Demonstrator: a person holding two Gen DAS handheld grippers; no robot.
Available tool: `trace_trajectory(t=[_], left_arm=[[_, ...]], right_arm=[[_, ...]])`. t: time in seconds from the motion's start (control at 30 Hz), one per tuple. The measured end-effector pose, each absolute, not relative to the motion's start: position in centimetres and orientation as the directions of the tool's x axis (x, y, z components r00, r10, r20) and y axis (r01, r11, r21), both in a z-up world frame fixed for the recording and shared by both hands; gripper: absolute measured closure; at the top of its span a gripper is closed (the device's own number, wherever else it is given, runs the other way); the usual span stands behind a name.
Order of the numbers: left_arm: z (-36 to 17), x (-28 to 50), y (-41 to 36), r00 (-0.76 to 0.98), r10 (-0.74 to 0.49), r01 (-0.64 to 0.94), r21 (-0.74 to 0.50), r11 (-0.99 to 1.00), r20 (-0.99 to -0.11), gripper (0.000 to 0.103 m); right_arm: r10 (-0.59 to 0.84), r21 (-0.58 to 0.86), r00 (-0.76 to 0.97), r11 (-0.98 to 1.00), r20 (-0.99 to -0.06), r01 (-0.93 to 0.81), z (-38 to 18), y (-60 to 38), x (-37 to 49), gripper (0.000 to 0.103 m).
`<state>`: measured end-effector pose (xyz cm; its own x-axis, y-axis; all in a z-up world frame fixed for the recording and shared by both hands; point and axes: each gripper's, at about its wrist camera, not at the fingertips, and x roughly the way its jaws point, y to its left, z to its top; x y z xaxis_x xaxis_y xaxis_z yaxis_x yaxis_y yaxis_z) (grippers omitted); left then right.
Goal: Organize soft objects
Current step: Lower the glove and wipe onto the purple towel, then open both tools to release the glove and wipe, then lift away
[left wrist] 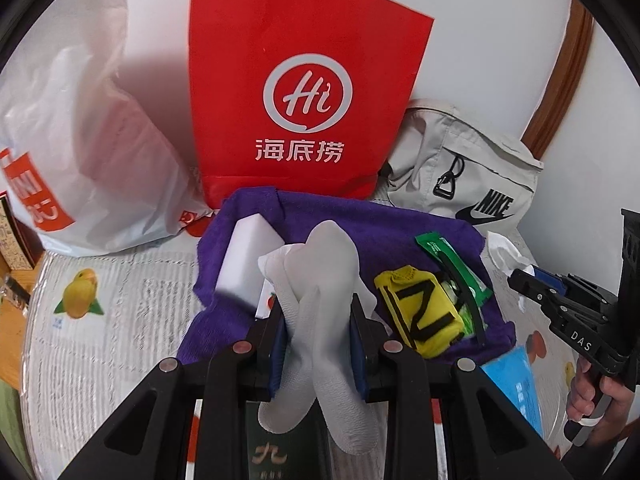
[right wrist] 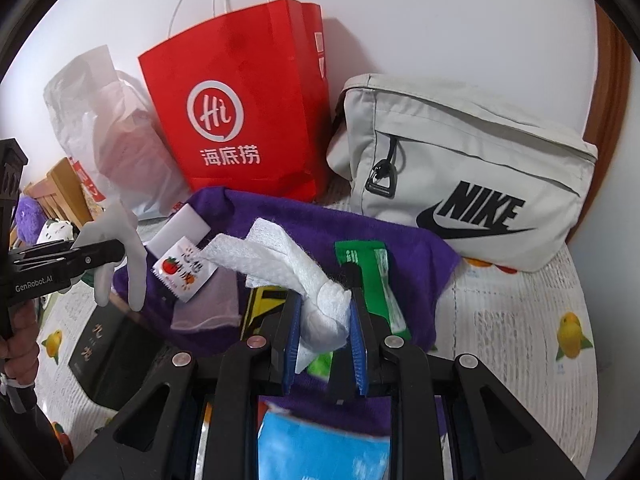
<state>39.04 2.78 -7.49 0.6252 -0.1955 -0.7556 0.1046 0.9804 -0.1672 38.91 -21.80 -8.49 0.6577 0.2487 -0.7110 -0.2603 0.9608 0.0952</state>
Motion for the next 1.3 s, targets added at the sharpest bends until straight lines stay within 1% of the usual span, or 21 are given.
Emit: trace_trajectory(t=[0.13,0.27,0.47,0.6,0.67,0.73,0.9,0.93,0.97,1.0,1.03,1.07,1.1,1.13,1.2,1.3], left_arm=[[-8.3,40.9,2.2,0.609,-0.192,0.102,-0.164,0.981,-0.770,0.077],[-9.5,43.1,1.5,0.578,-0.215,0.104,-0.191,0.976,-0.787,0.077],[-11.5,45.6,0.0,0.526,-0.223,0.102,-0.200,0.975,-0.821,0.077],[-12.6,46.5,-0.4,0.506,-0.212,0.091,-0.193,0.977,-0.836,0.076],[-13.1,46.8,-0.4,0.490,-0.209,0.082,-0.194,0.978,-0.846,0.076],[-13.6,46.9,-0.6,0.481,-0.205,0.086,-0.187,0.979,-0.852,0.074],[-14.1,47.3,-0.9,0.470,-0.197,0.089,-0.176,0.980,-0.860,0.074],[-14.0,47.3,-1.0,0.474,-0.199,0.095,-0.175,0.980,-0.858,0.072],[-13.9,47.3,-1.0,0.478,-0.198,0.096,-0.173,0.980,-0.856,0.071],[-13.8,47.4,-1.1,0.483,-0.195,0.098,-0.169,0.981,-0.854,0.067],[-13.7,47.3,-1.2,0.487,-0.195,0.103,-0.165,0.981,-0.851,0.060],[-13.5,47.4,-1.3,0.489,-0.196,0.106,-0.165,0.981,-0.850,0.056],[-13.4,47.4,-1.3,0.492,-0.197,0.107,-0.166,0.980,-0.848,0.051],[-13.3,47.4,-1.3,0.497,-0.197,0.107,-0.165,0.980,-0.845,0.047],[-13.0,47.4,-1.4,0.502,-0.187,0.101,-0.157,0.982,-0.845,0.044],[-12.6,47.2,-1.4,0.505,-0.165,0.094,-0.137,0.986,-0.847,0.042]], right_arm=[[0.249,0.095,0.642,0.960,-0.725,-0.264,-9.2,-21.5,40.6,0.080],[0.254,0.099,0.623,0.957,-0.740,-0.273,-10.2,-21.0,42.1,0.080],[0.256,0.108,0.581,0.955,-0.773,-0.277,-12.3,-20.6,43.5,0.080],[0.243,0.100,0.560,0.957,-0.792,-0.273,-13.0,-20.8,44.1,0.080],[0.242,0.105,0.550,0.958,-0.799,-0.268,-13.3,-21.0,44.5,0.080],[0.242,0.110,0.540,0.958,-0.806,-0.265,-13.6,-21.2,44.7,0.080],[0.246,0.131,0.519,0.960,-0.819,-0.248,-14.3,-21.7,45.2,0.079],[0.252,0.138,0.517,0.959,-0.818,-0.249,-14.3,-21.7,45.2,0.077],[0.257,0.142,0.516,0.957,-0.817,-0.252,-14.3,-21.7,45.3,0.073],[0.261,0.145,0.515,0.956,-0.816,-0.255,-14.3,-21.8,45.2,0.065],[0.261,0.143,0.520,0.956,-0.813,-0.256,-14.2,-21.7,45.2,0.061],[0.257,0.137,0.525,0.957,-0.811,-0.257,-14.2,-21.6,45.3,0.052],[0.251,0.128,0.532,0.958,-0.809,-0.258,-14.1,-21.5,45.2,0.046],[0.248,0.119,0.536,0.958,-0.807,-0.263,-14.0,-21.4,45.1,0.044],[0.240,0.103,0.548,0.958,-0.801,-0.269,-13.6,-21.2,44.8,0.039],[0.241,0.102,0.555,0.958,-0.797,-0.269,-13.0,-21.2,44.5,0.036]])
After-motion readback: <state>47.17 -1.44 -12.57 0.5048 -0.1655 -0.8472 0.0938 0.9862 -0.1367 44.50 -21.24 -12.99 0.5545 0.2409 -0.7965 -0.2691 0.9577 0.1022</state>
